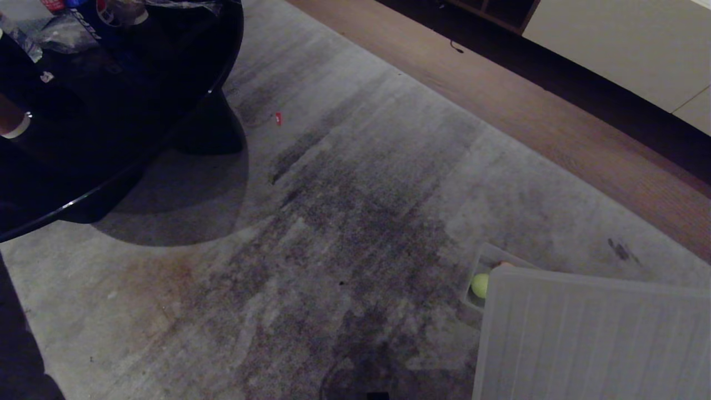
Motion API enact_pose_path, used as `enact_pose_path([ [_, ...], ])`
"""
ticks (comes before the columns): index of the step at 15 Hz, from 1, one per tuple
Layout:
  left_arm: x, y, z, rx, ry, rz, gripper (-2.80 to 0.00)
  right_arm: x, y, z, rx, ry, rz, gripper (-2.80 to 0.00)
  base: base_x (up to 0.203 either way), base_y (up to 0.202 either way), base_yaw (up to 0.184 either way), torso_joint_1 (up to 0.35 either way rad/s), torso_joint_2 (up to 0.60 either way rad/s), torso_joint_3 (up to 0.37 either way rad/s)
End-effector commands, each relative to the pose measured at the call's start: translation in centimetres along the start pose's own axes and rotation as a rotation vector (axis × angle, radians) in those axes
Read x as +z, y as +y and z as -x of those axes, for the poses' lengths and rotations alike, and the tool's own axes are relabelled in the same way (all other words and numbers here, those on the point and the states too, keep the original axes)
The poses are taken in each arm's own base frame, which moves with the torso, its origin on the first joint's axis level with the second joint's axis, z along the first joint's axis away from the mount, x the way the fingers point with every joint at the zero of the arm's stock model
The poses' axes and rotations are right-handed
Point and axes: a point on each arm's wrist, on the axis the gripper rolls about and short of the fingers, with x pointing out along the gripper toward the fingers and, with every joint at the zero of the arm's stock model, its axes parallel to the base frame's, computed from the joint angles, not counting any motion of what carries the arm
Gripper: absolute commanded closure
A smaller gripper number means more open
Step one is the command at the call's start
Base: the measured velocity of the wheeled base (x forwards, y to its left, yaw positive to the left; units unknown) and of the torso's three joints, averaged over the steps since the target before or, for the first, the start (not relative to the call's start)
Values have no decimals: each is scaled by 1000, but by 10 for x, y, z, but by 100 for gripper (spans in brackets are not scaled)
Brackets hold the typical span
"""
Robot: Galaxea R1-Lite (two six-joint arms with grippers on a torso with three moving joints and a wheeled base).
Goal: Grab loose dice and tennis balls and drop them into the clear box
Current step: Close the lid
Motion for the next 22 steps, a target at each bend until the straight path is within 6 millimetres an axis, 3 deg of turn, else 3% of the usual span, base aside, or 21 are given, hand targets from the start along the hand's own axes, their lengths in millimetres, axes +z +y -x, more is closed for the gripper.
enact_pose_path([
  [1, 0, 0, 0, 1, 1, 3, 0, -2, 0, -1, 0, 10, -1, 0, 0, 0, 0, 0, -7, 210],
  [22, 0, 0, 0, 3, 1, 5, 0, -2, 0, -1, -1, 10, -2, 0, 0, 0, 0, 2, 1, 201],
])
